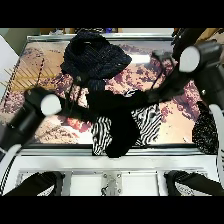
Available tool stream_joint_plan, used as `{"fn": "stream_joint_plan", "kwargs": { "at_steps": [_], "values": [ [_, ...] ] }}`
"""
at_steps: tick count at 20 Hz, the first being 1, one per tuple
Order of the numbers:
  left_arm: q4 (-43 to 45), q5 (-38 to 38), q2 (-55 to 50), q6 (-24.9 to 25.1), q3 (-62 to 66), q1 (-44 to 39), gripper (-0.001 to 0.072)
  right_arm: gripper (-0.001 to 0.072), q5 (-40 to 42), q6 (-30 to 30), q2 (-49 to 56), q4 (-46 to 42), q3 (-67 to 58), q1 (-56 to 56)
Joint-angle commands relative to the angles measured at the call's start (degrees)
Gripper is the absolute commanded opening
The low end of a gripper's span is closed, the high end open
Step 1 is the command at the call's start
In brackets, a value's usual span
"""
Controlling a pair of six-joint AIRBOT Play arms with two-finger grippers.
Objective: Fold the clothes and pants, and hang the long-sleeved shirts on hangers.
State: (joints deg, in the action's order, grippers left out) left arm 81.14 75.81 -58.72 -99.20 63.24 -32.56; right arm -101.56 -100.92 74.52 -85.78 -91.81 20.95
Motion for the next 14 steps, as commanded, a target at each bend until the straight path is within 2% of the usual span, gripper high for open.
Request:
{"fn": "stream_joint_plan", "kwargs": {
  "at_steps": [1, 5, 10, 11, 12, 13, 14],
  "values": [
    [-0.3, -3.0, 5.1, -2.9, -10.7, -4.7, 0.0016, 0.0020, 1.2, -7.2, -5.4, 3.0, 12.3, 2.5],
    [-0.2, -10.9, 4.9, -4.3, -13.1, -7.0, 0.0017, 0.0020, 7.9, -12.6, -5.9, 5.2, 13.8, 3.9],
    [-0.1, -11.4, -1.0, -4.2, -9.4, -7.0, 0.0018, 0.0021, 10.1, -13.6, -5.9, 5.2, 13.8, 3.9],
    [-0.2, -11.4, -1.9, -3.7, -8.4, -7.0, 0.0224, 0.0021, 10.1, -13.5, -5.9, 5.2, 13.8, 3.9],
    [-0.1, -11.3, -2.8, -3.7, -7.0, -7.0, 0.0620, 0.0022, 10.1, -13.5, -5.9, 5.2, 13.8, 3.9],
    [0.3, -11.2, -3.4, -3.6, -5.2, -6.6, 0.0699, 0.0027, 10.0, -13.5, -5.9, 5.0, 13.8, 3.9],
    [0.3, -11.1, -3.5, -3.0, -3.4, -5.9, 0.0673, 0.0028, 10.1, -13.6, -5.9, 5.0, 13.8, 3.9]
  ]
}}
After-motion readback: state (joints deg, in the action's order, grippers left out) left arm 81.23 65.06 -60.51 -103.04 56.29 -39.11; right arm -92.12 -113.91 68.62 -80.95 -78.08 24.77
